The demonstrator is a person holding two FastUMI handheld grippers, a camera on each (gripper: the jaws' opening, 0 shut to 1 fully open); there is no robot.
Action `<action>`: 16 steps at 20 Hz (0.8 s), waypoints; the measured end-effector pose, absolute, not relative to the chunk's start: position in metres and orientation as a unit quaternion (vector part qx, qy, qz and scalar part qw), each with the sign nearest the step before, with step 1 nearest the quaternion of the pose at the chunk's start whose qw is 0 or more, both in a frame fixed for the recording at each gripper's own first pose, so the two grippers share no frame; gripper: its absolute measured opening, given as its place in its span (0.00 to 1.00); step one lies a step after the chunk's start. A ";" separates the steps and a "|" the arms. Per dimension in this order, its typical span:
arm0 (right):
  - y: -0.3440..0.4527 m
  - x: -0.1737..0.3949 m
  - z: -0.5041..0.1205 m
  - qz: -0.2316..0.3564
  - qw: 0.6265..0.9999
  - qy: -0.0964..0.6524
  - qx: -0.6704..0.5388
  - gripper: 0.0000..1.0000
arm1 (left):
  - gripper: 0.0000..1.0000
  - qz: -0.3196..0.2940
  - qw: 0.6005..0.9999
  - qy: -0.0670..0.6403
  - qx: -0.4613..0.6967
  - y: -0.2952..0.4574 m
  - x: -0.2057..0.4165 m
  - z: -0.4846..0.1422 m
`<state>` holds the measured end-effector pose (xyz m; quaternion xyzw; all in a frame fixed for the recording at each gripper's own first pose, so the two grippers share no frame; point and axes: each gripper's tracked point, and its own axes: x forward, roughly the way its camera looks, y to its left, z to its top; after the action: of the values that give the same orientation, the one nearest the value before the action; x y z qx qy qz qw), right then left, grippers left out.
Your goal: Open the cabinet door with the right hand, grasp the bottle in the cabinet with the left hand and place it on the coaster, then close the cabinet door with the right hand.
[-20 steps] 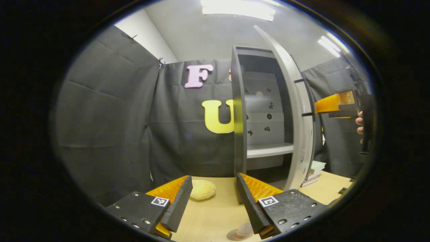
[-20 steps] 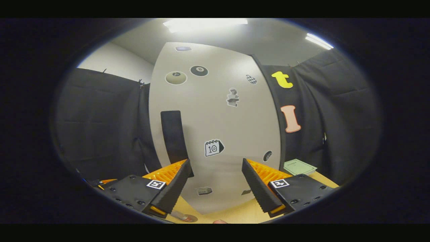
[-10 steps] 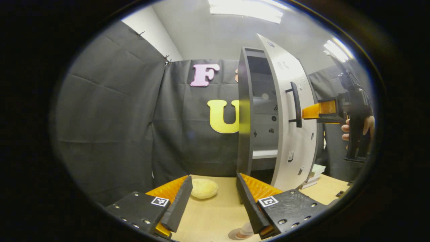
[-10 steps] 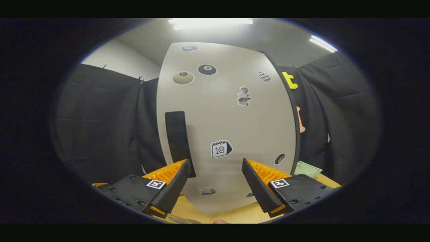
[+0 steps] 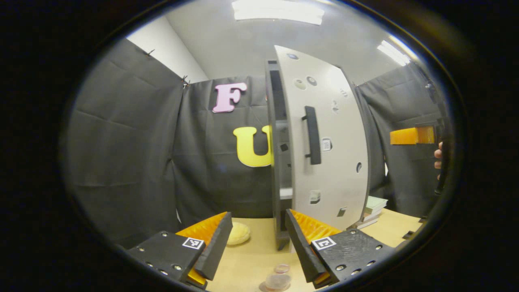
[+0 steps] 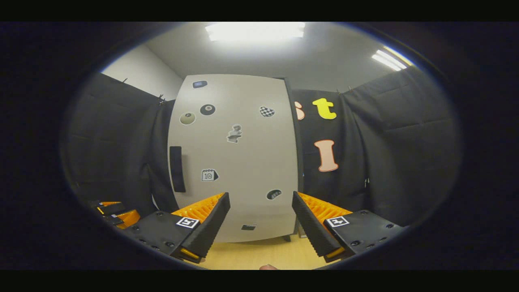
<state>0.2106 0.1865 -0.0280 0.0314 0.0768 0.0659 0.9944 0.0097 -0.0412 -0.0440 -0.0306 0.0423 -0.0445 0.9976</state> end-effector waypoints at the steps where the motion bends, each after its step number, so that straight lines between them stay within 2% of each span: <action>1: 0.171 0.207 -0.030 0.063 0.995 0.078 0.027 0.98 | 0.78 -0.047 0.998 0.041 -0.030 -0.057 0.009 -0.039; 2: 0.155 0.202 -0.031 0.060 0.995 0.078 0.025 0.98 | 0.81 -0.050 0.997 0.042 -0.030 -0.071 0.006 -0.034; 3: 0.142 0.198 -0.027 0.057 0.995 0.080 0.025 0.98 | 0.78 -0.049 0.997 0.043 -0.029 -0.082 0.003 -0.031; 4: 0.128 0.195 -0.028 0.057 0.994 0.083 0.030 0.98 | 0.81 -0.050 0.997 0.043 -0.027 -0.094 0.001 -0.026; 8: 0.090 0.181 -0.032 0.048 0.995 0.079 0.040 0.98 | 0.78 -0.044 0.998 0.040 -0.005 -0.131 -0.014 -0.007; 11: 0.071 0.172 -0.045 0.049 0.995 0.079 0.033 0.98 | 0.81 -0.031 0.999 0.038 0.005 -0.144 -0.021 0.006; 16: 0.051 0.155 -0.063 0.036 0.996 0.081 0.026 0.98 | 0.78 -0.023 0.999 0.034 0.005 -0.154 -0.041 0.020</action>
<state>0.1554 0.0512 -0.0628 0.0256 0.0815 0.0356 0.9957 -0.0408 -0.1544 0.0197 0.0055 0.0345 -0.0232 0.9991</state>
